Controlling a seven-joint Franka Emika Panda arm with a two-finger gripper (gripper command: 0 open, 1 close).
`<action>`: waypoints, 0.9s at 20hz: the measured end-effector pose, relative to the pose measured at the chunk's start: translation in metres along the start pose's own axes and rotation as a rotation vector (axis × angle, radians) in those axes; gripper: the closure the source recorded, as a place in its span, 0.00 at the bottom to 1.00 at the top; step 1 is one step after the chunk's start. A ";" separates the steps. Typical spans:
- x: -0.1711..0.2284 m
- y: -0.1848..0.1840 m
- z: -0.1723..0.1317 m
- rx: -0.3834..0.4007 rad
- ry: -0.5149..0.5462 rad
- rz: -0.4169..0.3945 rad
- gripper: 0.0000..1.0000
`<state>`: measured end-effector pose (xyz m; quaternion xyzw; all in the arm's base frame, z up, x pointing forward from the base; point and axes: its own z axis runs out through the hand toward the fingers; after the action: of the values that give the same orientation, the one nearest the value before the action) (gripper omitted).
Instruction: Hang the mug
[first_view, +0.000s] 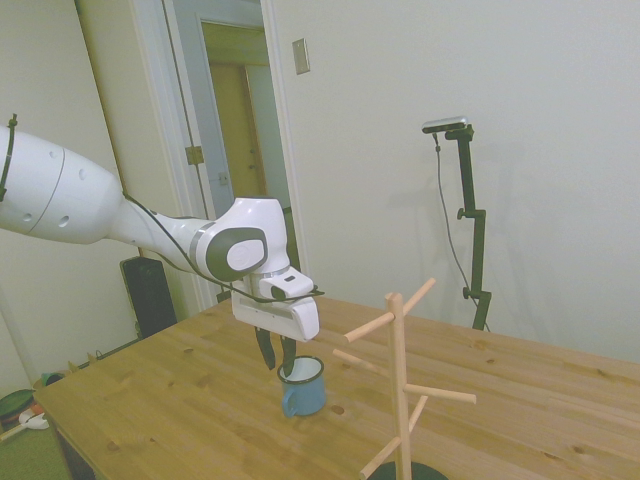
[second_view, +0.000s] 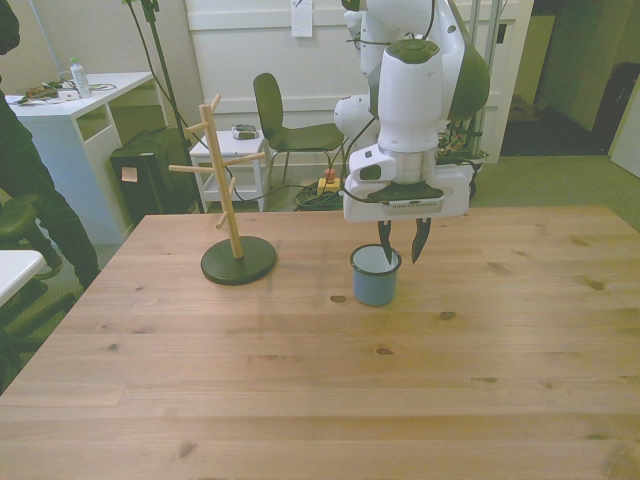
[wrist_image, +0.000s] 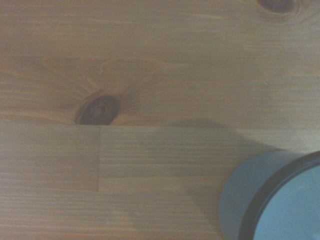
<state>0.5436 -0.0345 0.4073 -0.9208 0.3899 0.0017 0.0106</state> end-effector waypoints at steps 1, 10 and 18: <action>0.000 0.000 0.000 0.000 0.000 0.001 1.00; 0.004 0.003 0.005 -0.006 -0.005 0.009 1.00; 0.004 0.003 0.005 -0.006 -0.002 0.009 1.00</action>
<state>0.5443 -0.0396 0.4020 -0.9191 0.3938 0.0040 0.0083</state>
